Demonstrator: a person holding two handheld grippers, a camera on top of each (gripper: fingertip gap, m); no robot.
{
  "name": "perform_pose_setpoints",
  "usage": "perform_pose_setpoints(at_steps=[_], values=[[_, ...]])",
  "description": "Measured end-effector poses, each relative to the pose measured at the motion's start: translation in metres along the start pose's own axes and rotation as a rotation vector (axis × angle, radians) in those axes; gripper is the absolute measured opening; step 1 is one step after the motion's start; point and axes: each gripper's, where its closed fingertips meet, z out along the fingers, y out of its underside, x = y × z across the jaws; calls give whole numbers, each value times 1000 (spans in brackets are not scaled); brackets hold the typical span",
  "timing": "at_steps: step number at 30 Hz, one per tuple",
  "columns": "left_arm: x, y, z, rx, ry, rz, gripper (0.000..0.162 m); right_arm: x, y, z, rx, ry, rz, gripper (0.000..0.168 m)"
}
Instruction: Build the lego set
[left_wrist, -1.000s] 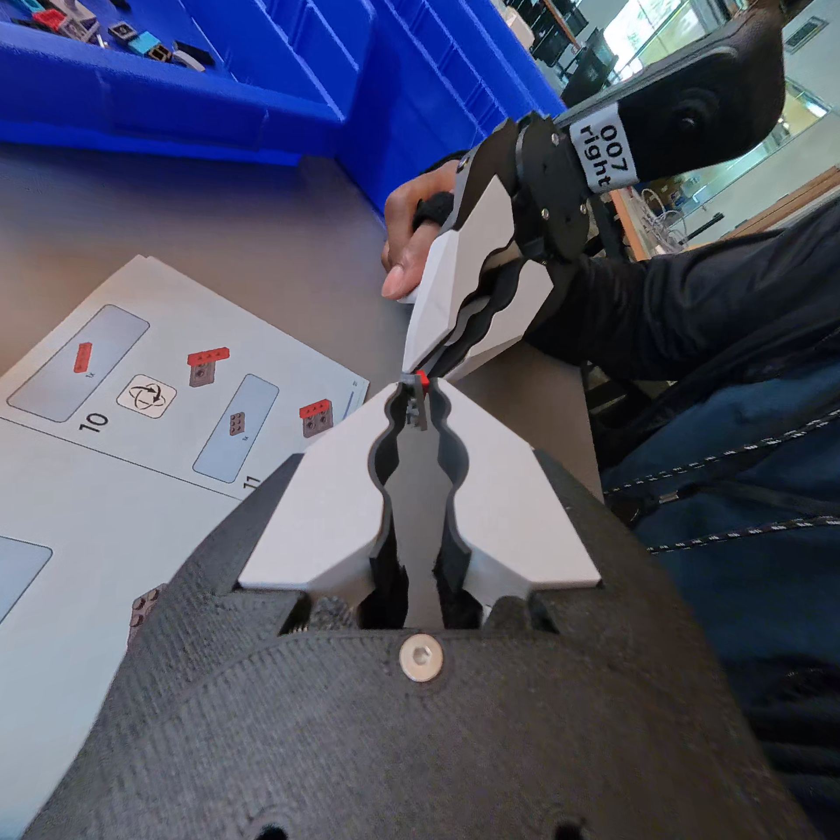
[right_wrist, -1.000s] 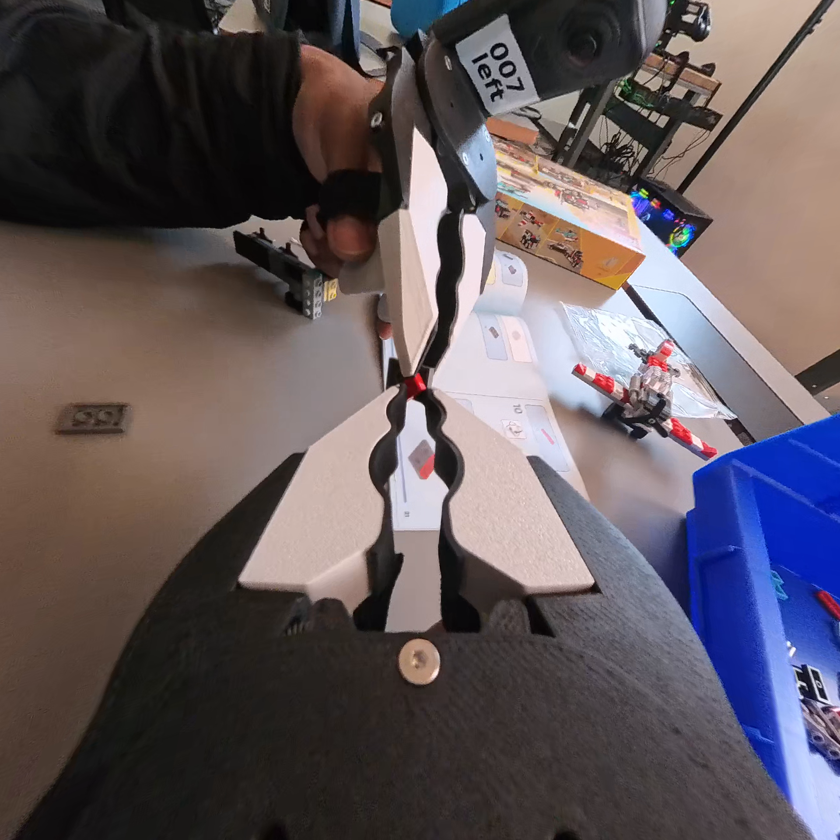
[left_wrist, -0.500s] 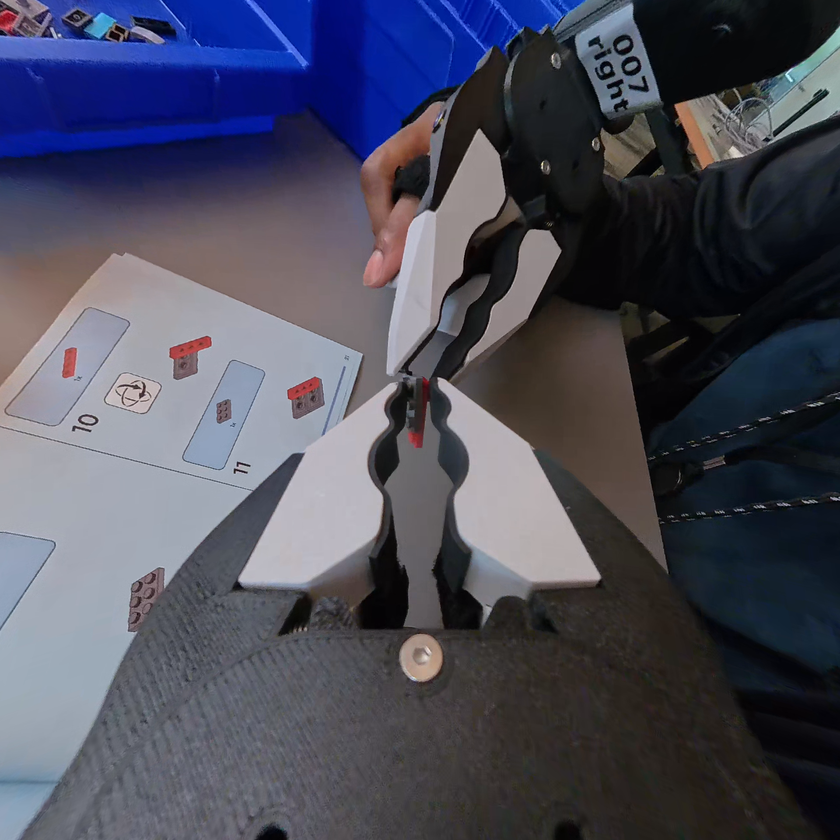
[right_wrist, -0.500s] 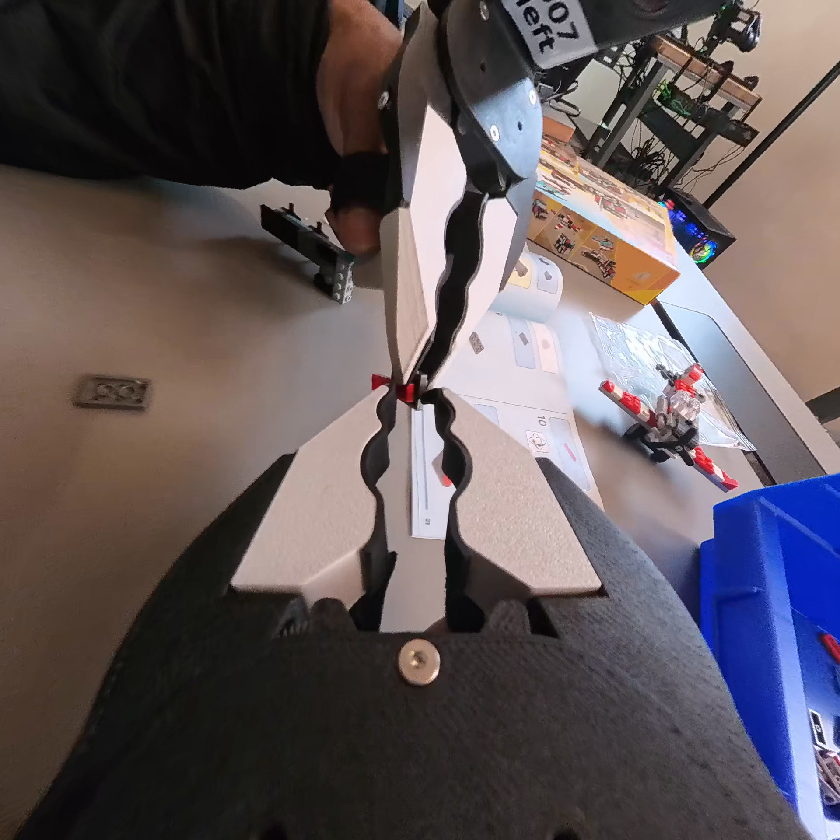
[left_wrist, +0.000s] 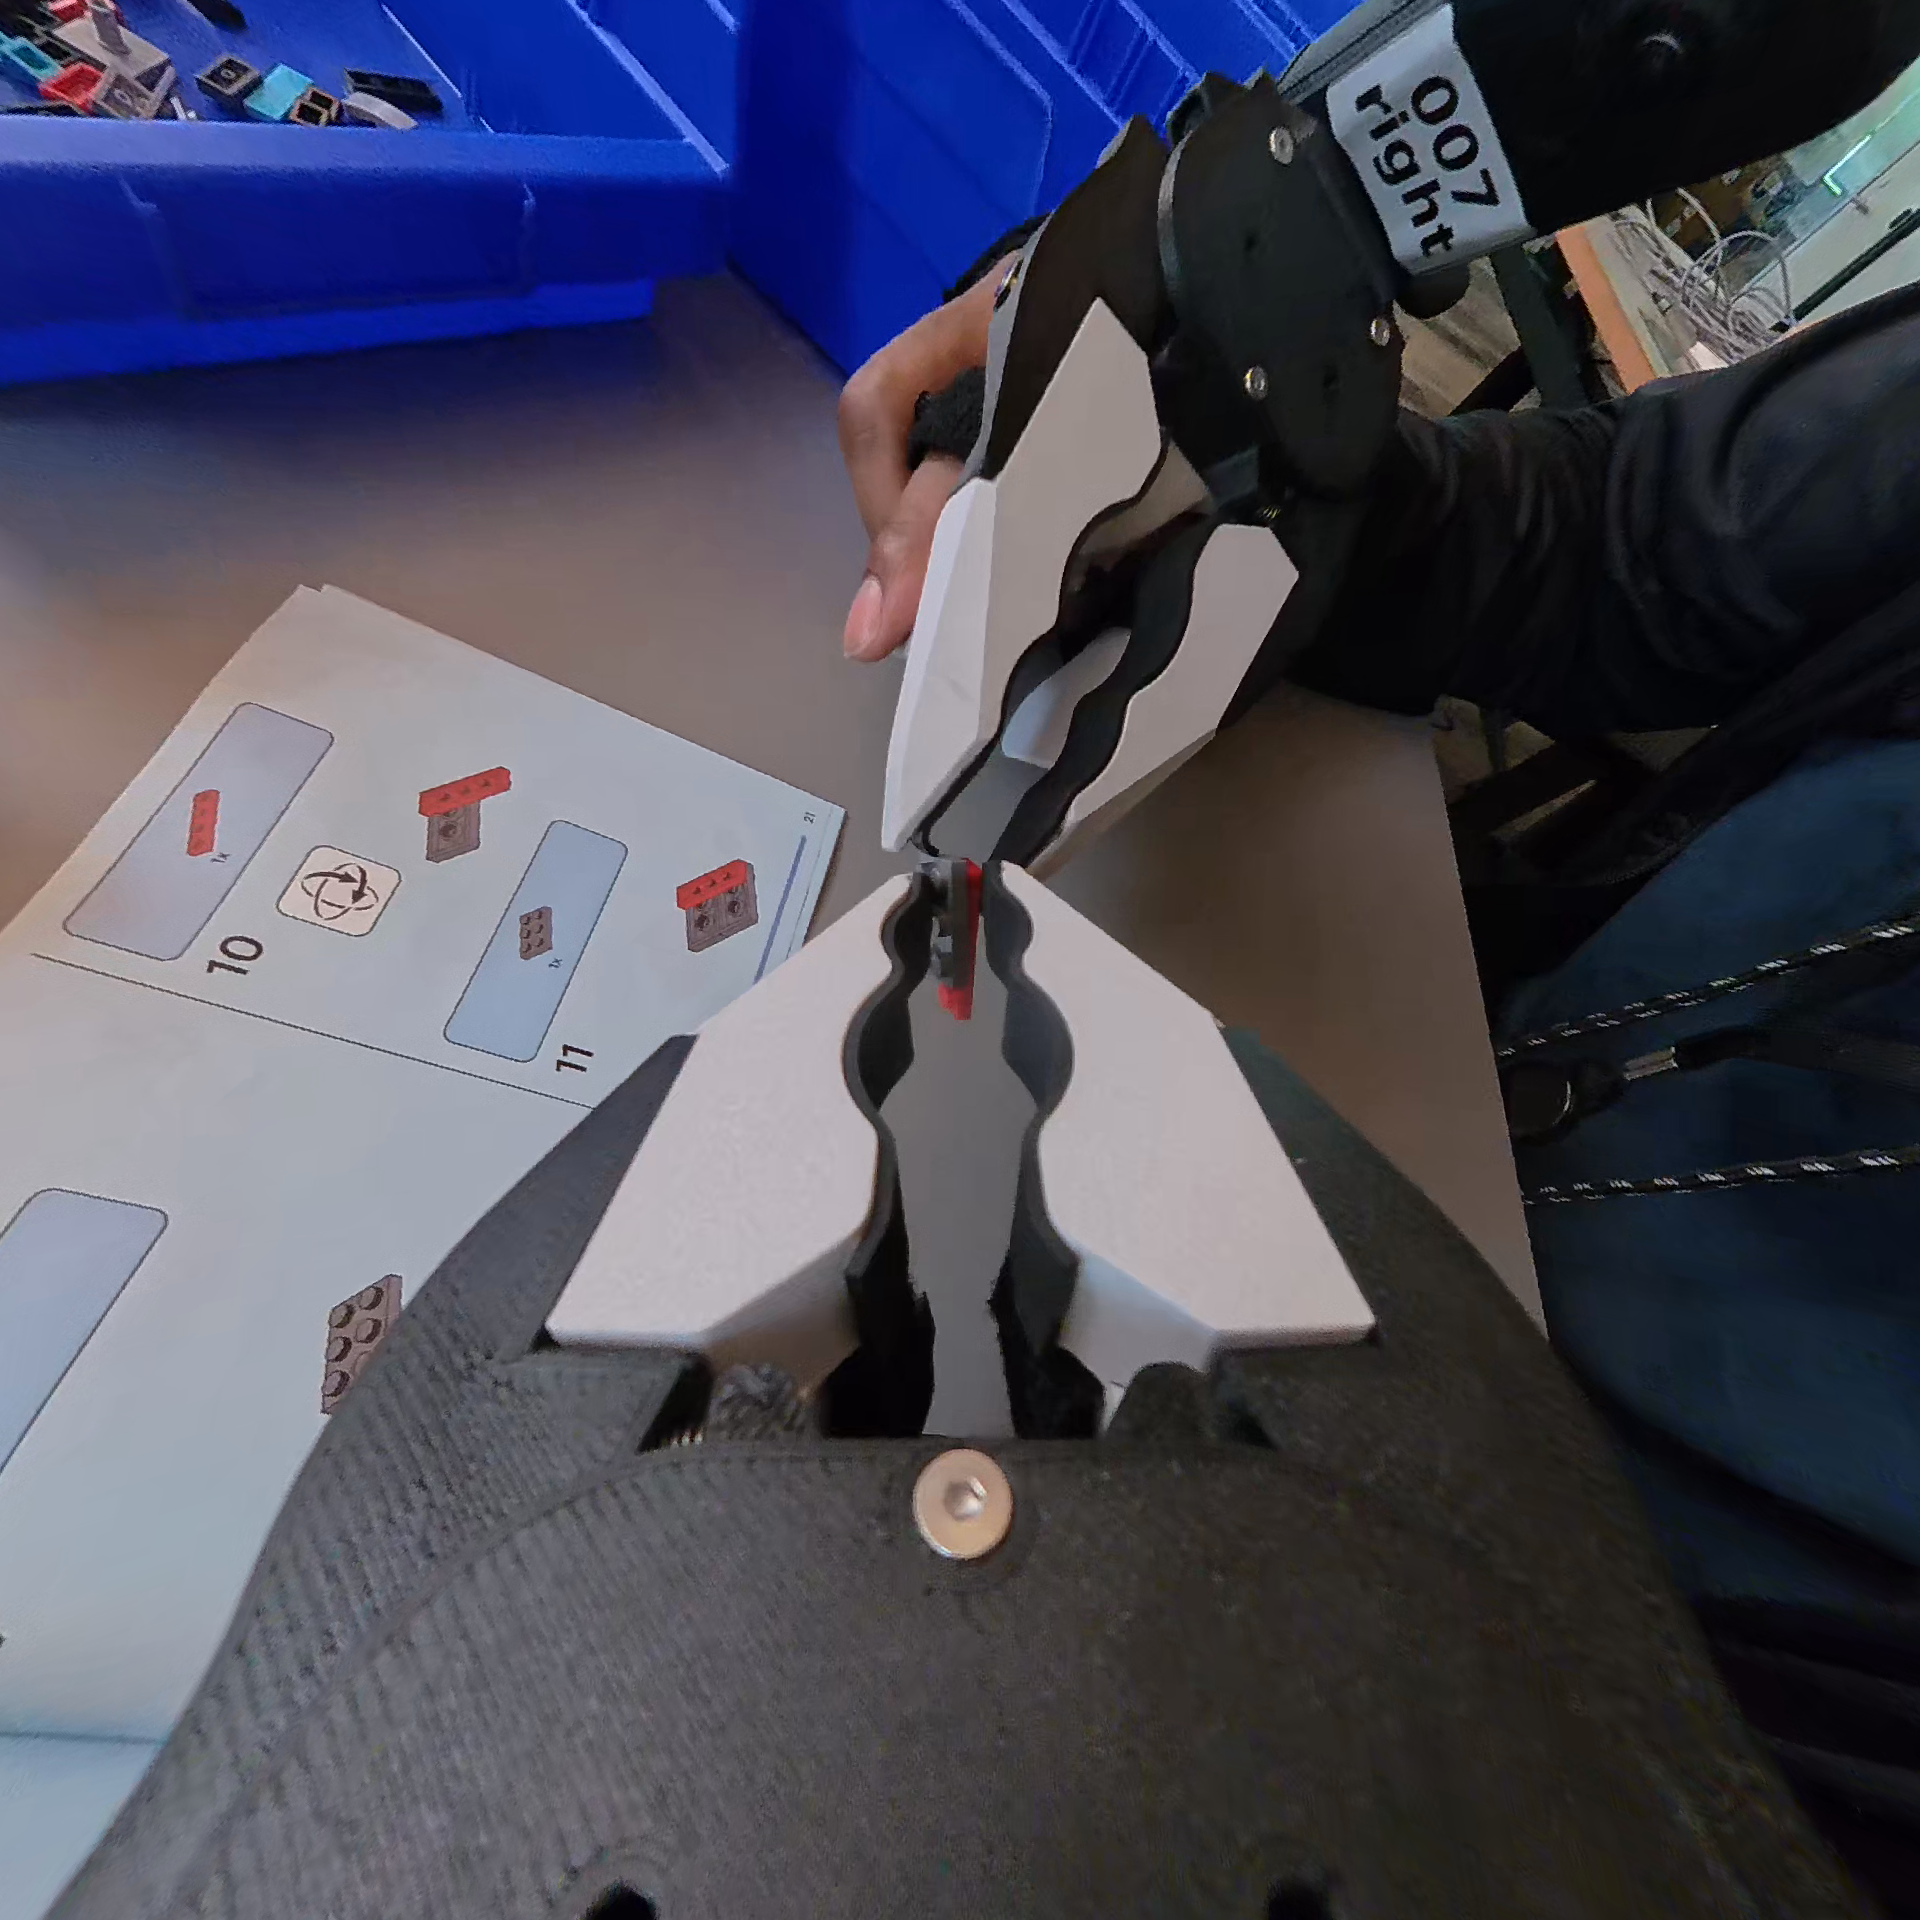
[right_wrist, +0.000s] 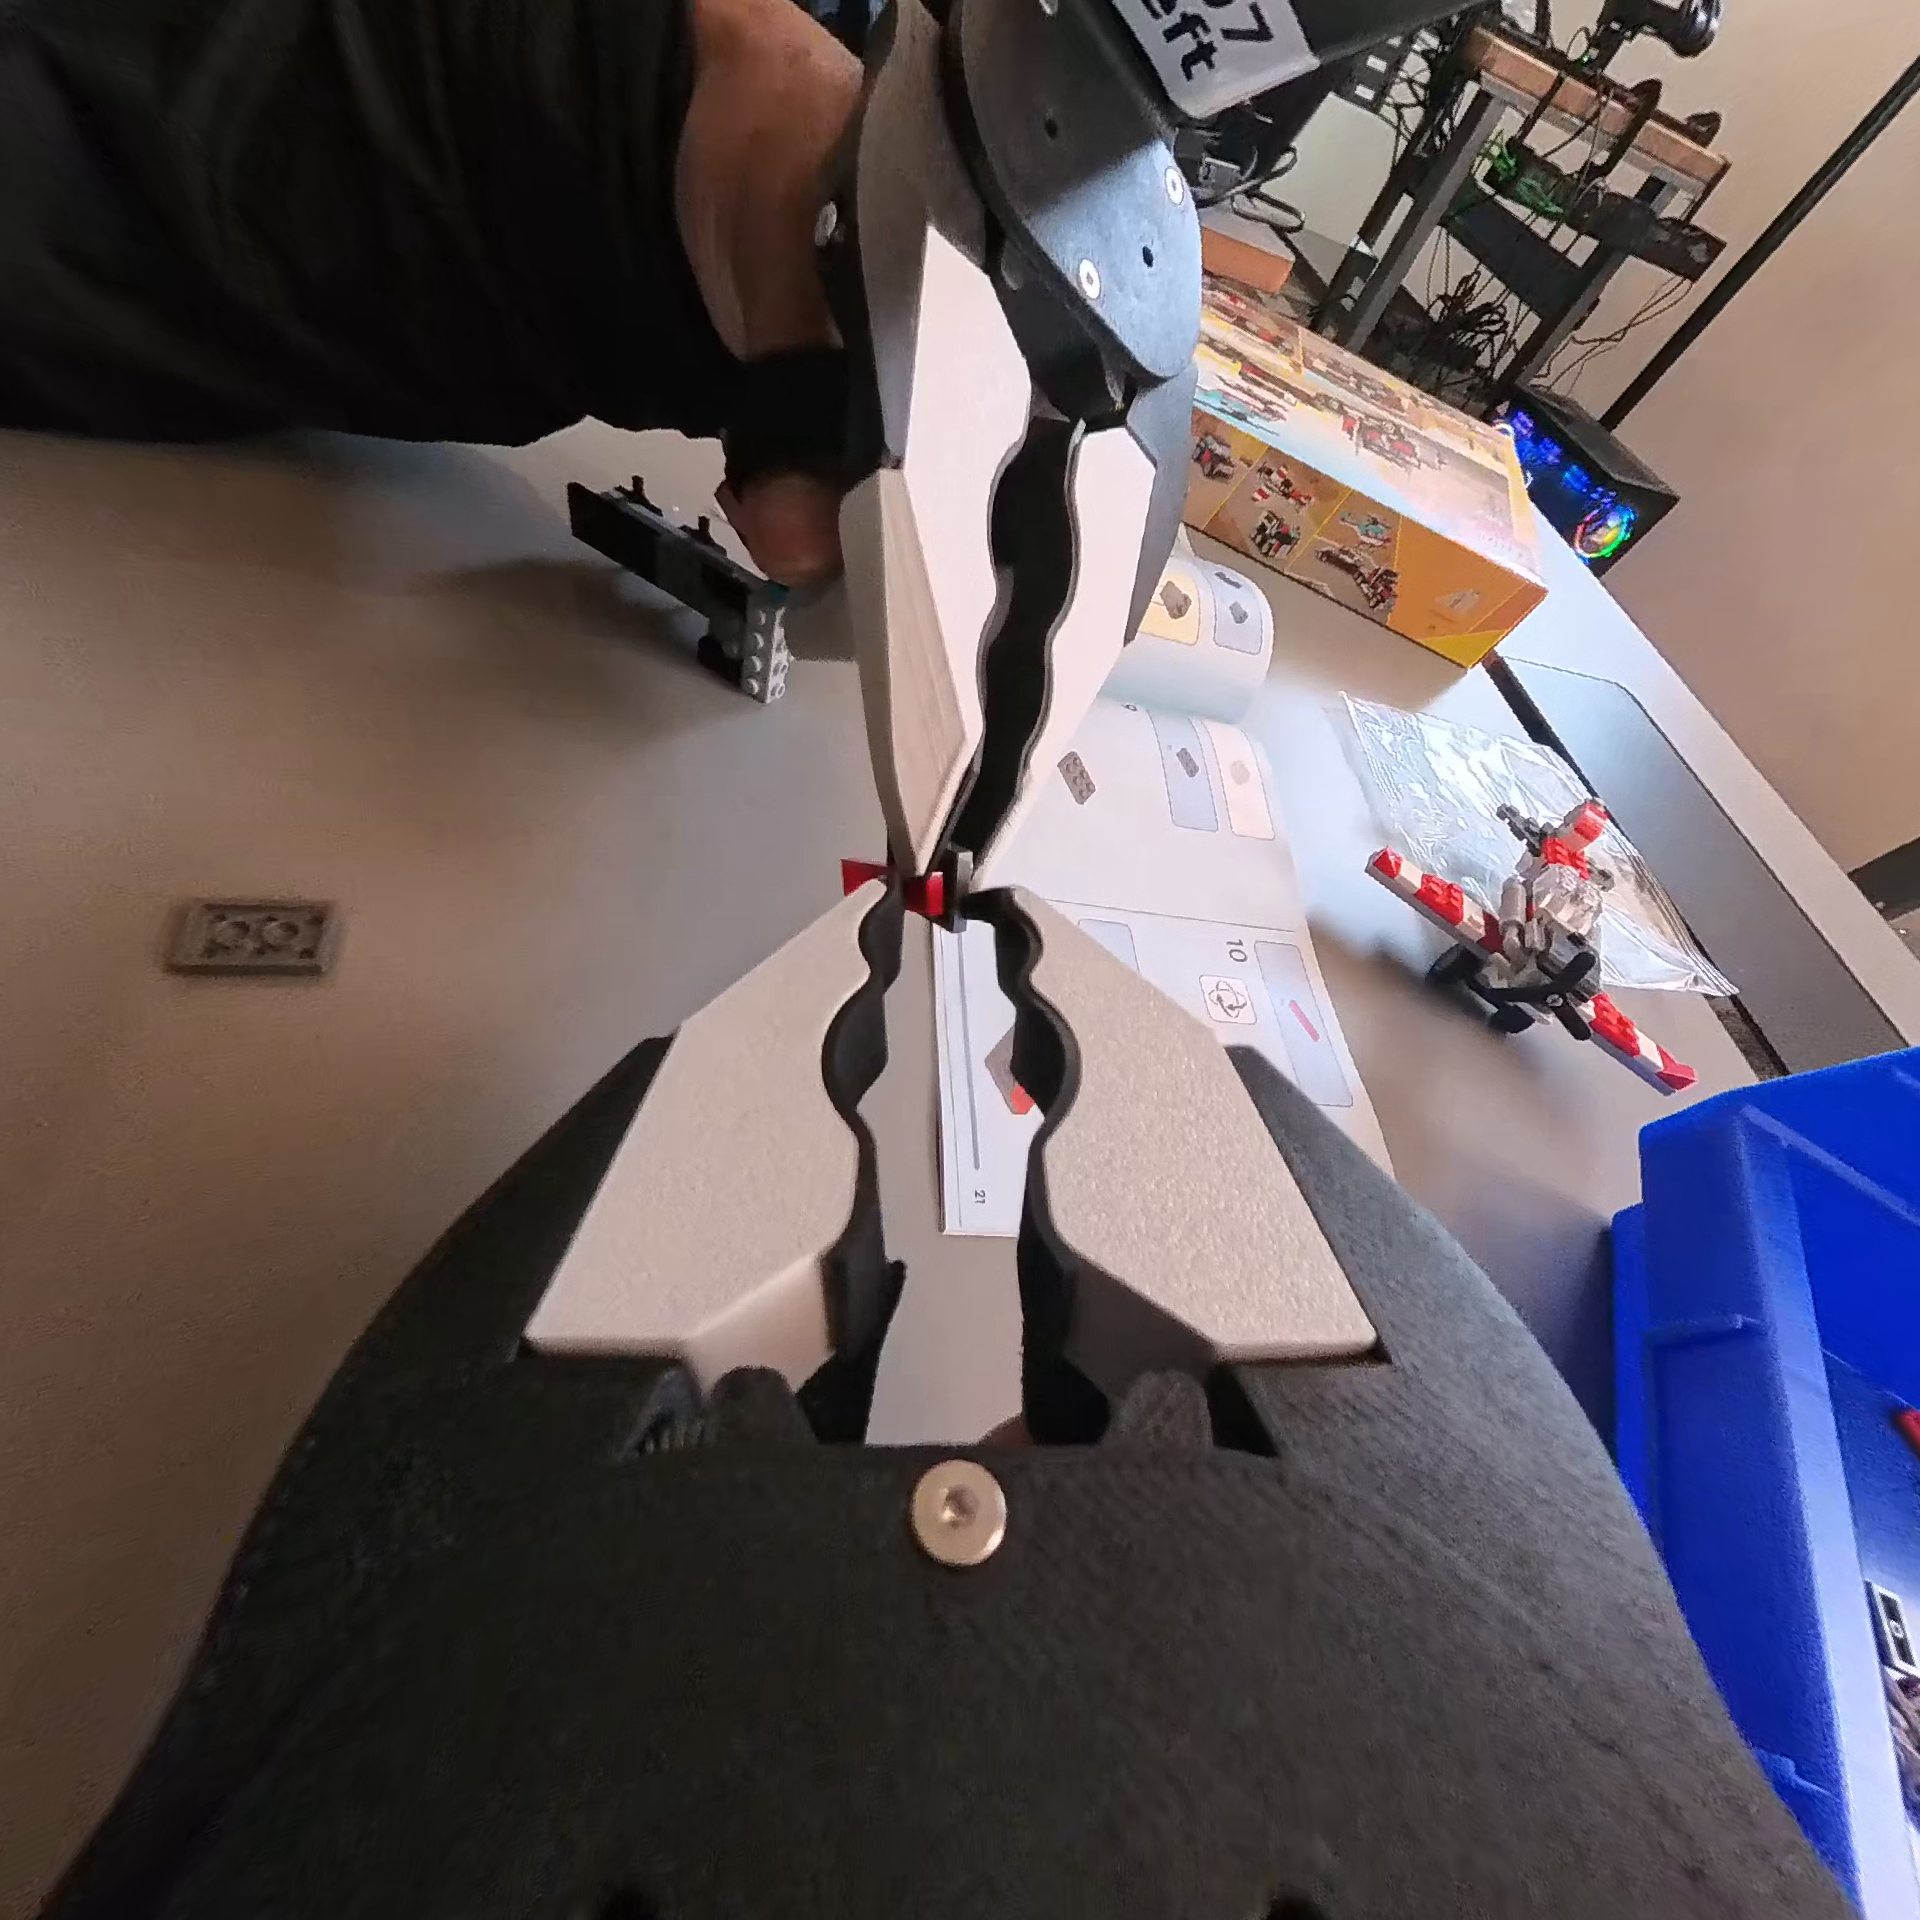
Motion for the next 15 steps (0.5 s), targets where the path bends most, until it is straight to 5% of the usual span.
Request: perform_pose_setpoints(at_steps=[15], values=[[-2, -3, -1, 13, -23, 7, 9, 1, 0, 1, -5, -4, 48, 13]])
